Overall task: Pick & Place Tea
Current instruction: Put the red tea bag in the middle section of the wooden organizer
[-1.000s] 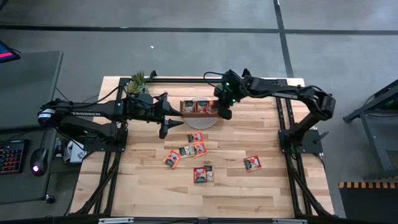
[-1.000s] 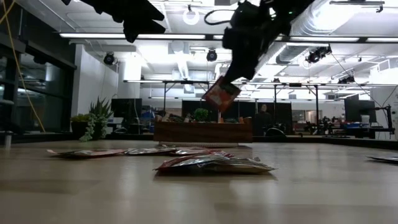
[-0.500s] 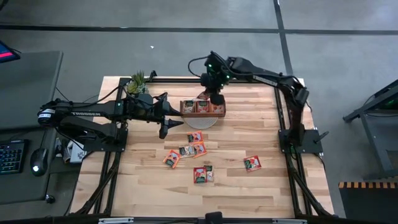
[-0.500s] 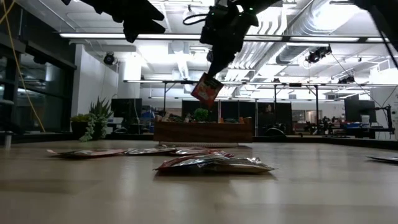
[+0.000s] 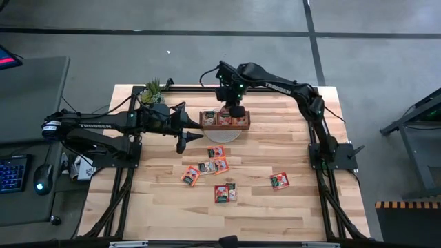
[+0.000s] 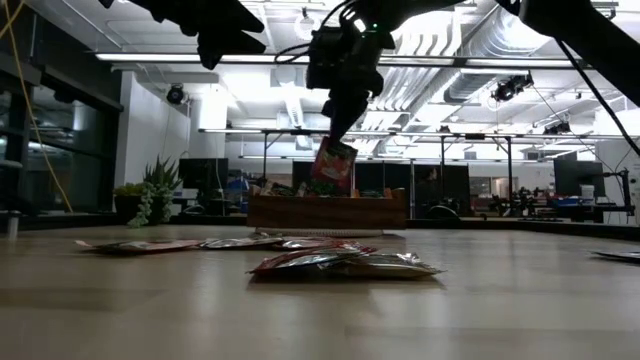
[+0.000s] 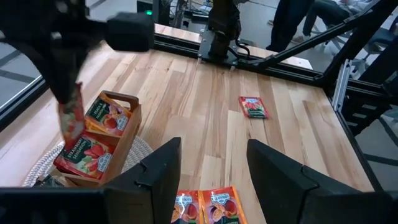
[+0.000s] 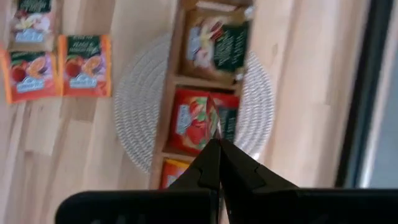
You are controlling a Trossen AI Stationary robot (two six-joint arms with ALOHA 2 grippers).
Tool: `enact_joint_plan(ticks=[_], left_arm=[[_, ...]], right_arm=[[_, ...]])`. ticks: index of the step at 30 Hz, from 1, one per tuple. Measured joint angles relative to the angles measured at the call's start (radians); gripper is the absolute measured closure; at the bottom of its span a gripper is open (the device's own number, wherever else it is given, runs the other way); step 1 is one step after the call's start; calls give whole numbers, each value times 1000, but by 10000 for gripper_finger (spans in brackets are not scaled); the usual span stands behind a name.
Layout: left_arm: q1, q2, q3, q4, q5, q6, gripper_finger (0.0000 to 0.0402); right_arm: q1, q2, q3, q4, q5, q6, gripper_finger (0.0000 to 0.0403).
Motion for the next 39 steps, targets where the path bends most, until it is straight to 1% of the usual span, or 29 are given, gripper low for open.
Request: enact_joint_plan(ticks=[6,14,23,28,33,39], left_arm=[[0,0,0,0,0,0,220],[0,0,0,-1,0,-1,220],[0,0,0,-1,0,-1,220],[0,0,0,-1,0,-1,220],[0,0,0,-1,2,-2,220],[0,0,0,-1,3,-2,220]], right_arm=[[30,40,-2,-10,4,0,403],[34,91,-2,6,4,41,403],[35,113,-2,21,2,45,403],[36,113,-2,55,20,49,401],[36,113,-2,54,24,78,386],[37,113,-2,32,52,98,346]])
